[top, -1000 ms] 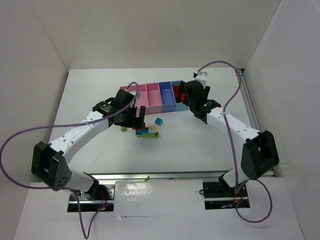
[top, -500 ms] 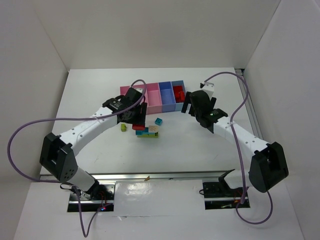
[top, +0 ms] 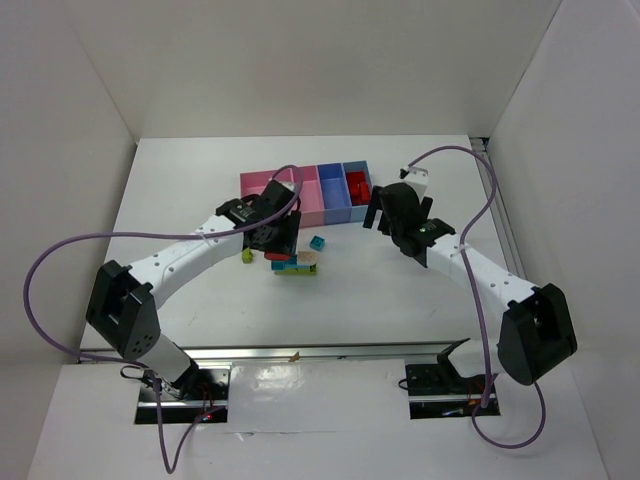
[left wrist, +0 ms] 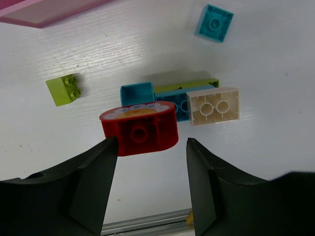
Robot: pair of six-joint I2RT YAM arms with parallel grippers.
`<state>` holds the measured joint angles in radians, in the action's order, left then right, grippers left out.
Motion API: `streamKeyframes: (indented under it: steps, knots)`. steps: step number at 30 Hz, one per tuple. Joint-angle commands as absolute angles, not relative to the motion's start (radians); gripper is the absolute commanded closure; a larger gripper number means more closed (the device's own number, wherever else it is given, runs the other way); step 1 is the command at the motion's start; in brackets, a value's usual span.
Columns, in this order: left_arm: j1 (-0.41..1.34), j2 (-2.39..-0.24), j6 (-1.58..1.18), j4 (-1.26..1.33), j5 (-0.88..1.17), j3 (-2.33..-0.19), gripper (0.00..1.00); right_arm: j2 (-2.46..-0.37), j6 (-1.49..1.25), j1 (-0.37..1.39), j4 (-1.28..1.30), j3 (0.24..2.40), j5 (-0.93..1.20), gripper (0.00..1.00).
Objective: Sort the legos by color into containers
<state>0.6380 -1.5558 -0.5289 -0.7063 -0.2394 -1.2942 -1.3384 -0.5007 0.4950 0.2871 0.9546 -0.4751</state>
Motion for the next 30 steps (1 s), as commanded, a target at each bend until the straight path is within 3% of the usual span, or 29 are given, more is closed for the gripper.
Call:
streamKeyframes:
  steps: [1, 13, 17, 21, 26, 30]
  knots:
    - [0.641, -1.565, -0.554, -0.710, -0.265, -1.312, 0.32, -1.321, -0.509, 0.494, 0.284, 0.943, -0.491, 0.03]
    - [0.641, -1.594, -0.594, -0.719, -0.311, -1.312, 0.33, -1.351, -0.509, 0.494, 0.284, 0.925, -0.473, 0.03]
    - [0.641, -1.603, -0.606, -0.719, -0.324, -1.312, 0.41, -1.361, -0.509, 0.494, 0.284, 0.925, -0.472, 0.03]
    - [0.641, -1.614, -0.606, -0.719, -0.324, -1.312, 0.41, -1.361, -0.509, 0.494, 0.284, 0.925, -0.472, 0.03]
    - [0.641, -1.623, -0.606, -0.719, -0.324, -1.312, 0.50, -1.361, -0.509, 0.494, 0.284, 0.925, -0.462, 0.03]
    - [0.641, -1.603, -0.606, -0.719, -0.315, -1.330, 0.65, -1.351, -0.480, 0.494, 0.284, 0.925, -0.346, 0.03]
